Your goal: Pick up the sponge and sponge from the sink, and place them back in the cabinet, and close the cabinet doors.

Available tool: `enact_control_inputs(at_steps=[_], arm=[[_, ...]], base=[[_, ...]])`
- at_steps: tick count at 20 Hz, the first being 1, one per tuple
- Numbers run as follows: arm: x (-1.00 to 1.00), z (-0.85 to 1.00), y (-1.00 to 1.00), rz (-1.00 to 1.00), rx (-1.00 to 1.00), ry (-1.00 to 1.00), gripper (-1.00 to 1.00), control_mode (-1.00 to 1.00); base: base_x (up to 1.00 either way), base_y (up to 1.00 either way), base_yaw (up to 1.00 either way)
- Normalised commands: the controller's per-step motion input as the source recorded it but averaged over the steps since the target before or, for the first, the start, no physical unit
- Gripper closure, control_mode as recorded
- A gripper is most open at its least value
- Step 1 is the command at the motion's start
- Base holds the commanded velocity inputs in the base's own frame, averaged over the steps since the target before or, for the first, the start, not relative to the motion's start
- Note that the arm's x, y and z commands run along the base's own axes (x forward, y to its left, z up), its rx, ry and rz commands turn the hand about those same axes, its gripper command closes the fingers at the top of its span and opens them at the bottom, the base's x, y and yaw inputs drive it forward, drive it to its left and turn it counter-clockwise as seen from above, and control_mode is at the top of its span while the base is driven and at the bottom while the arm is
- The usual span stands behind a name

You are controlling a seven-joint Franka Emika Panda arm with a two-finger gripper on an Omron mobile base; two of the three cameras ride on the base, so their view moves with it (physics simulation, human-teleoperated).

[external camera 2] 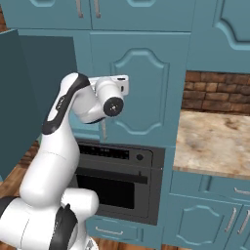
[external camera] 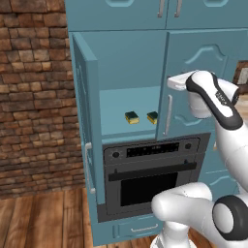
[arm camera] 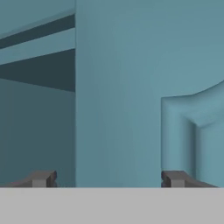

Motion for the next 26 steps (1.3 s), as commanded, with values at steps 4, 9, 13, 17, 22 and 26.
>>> enact_control_inputs(at_steps=[4, 9, 13, 17, 22, 26], arm=[[0.11, 0.00, 0.00, 0.00, 0.00, 0.00, -1.00, -1.00], [0.15, 0.00, 0.00, 0.00, 0.00, 0.00, -1.00, -1.00], [0.20, 0.00, 0.00, 0.00, 0.00, 0.00, -1.00, -1.00], [0.19, 0.00, 0.00, 0.00, 0.00, 0.00, -1.00, -1.00], [0.19, 0.00, 0.00, 0.00, 0.00, 0.00, -1.00, -1.00], [0.20, 0.00, 0.00, 0.00, 0.00, 0.00, -1.00, -1.00]], base=[[0.00, 0.00, 0.00], [0.00, 0.00, 0.00], [0.00, 0.00, 0.00], [0.00, 0.00, 0.00], [0.00, 0.00, 0.00], [0.00, 0.00, 0.00]])
